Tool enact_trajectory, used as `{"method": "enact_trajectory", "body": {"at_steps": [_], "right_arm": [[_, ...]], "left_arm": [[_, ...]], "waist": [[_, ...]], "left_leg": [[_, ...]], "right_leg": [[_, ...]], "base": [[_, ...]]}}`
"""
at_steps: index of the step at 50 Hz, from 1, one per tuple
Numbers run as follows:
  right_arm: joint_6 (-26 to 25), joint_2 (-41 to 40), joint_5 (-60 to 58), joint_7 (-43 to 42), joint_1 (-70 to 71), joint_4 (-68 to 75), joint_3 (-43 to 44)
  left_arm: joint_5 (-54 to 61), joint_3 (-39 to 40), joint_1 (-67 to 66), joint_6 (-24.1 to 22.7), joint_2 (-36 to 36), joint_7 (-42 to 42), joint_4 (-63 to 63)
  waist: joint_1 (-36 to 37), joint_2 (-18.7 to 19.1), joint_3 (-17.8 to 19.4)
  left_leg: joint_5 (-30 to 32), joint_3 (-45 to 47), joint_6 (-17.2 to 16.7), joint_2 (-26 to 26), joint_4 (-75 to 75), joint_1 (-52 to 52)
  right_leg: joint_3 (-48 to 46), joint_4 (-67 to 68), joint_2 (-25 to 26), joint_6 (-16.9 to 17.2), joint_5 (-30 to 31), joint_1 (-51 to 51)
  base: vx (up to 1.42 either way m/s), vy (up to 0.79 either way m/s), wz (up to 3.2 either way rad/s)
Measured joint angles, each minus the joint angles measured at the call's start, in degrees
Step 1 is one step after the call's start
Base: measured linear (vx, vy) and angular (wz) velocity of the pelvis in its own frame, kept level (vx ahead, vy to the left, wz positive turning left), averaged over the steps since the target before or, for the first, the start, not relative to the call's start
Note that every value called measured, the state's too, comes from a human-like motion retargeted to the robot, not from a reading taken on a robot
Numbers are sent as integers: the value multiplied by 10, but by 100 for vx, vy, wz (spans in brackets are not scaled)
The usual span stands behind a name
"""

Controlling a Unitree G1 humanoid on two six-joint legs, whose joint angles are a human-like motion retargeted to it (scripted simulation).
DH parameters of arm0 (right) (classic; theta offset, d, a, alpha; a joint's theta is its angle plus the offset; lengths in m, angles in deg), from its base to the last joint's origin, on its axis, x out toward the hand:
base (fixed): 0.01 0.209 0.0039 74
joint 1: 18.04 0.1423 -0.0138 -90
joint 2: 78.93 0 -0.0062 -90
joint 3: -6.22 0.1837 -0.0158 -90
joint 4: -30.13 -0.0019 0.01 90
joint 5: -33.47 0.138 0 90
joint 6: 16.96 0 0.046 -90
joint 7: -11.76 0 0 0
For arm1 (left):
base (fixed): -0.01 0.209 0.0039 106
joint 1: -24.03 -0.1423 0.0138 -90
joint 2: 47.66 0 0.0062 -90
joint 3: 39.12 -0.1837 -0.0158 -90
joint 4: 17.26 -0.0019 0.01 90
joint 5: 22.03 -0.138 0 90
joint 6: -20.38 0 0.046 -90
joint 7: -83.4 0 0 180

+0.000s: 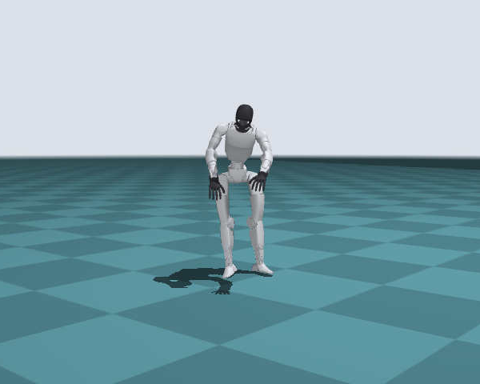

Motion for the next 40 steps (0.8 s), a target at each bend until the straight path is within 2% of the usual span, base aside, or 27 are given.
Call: {"method": "enact_trajectory", "body": {"at_steps": [3,6,9,12,15,18,22,25,27,29,32,35,37,40], "right_arm": [[7,1,11,-10,-5,7,-6],[10,2,20,-11,-13,7,1],[14,5,17,-16,-25,2,16],[16,8,10,-27,-34,-4,25],[14,20,-4,-40,-42,-12,37],[10,32,-15,-43,-49,-17,45],[4,37,-26,-45,-47,-14,46],[3,31,-31,-64,-41,-8,35],[14,29,-29,-66,-46,-16,37],[7,28,-15,-65,-35,-17,19],[9,23,-9,-61,-36,-16,17],[19,15,-20,-59,-48,-8,36],[7,8,-19,-51,-37,2,25],[10,-1,-33,-49,-30,13,23]], "left_arm": [[-34,-108,-16,-59,-16,-28,64],[-39,-193,-37,-121,-28,-12,178],[-34,-204,-79,-171,-22,-13,287],[-8,-171,-144,-198,13,-35,358],[26,-111,-214,-194,62,-50,371],[74,-20,-289,-166,108,-28,320],[150,138,-361,-101,131,-14,165],[180,244,-370,-41,132,-83,4],[155,279,-362,-13,128,-98,-92],[170,253,-347,6,115,-102,-141],[138,181,-342,-9,59,-74,-136],[103,143,-358,-43,-31,-59,-59],[143,112,-360,-60,-88,-46,14],[110,74,-366,-98,-133,-27,98]], "waist": [[-7,9,0],[-7,16,0],[-4,20,0],[3,23,0],[15,31,0],[27,40,0],[34,46,0],[28,46,0],[20,48,0],[20,42,0],[17,39,0],[7,39,0],[7,32,0],[-3,25,0]], "left_leg": [[-1,-3,0,1,0,6],[-3,-5,0,2,0,8],[-5,-6,0,1,0,9],[-7,-4,0,-1,0,10],[-7,-1,0,-3,0,6],[-5,3,0,-4,0,3],[-1,6,0,-4,0,-1],[2,6,0,-3,0,-2],[6,11,0,-3,0,-3],[3,1,0,-1,0,-4],[3,-6,0,0,0,-5],[7,-8,0,-2,0,-7],[2,-23,0,2,0,-7],[1,-29,0,3,0,-8]], "right_leg": [[-3,2,1,0,-3,7],[-5,7,-1,0,-9,8],[-5,10,-4,0,-14,8],[-2,10,-7,0,-16,9],[0,5,-8,0,-14,6],[2,-1,-7,0,-10,4],[2,-6,-3,0,-4,1],[0,-6,0,0,-3,0],[-13,26,-9,0,-20,-11],[-6,-4,1,0,-6,-2],[-13,1,0,0,-12,-1],[-32,47,-17,0,-39,-12],[-24,11,-4,0,-25,3],[-29,15,-6,0,-33,4]], "base": [[0,0,0],[0,0,0],[0,0,0],[0,0,0],[0,0,0],[-2,-1,-2],[-7,-5,-4],[-7,-4,4],[-4,1,9],[4,-10,2],[1,-3,22],[-1,4,39],[10,-6,15],[3,0,11]]}}
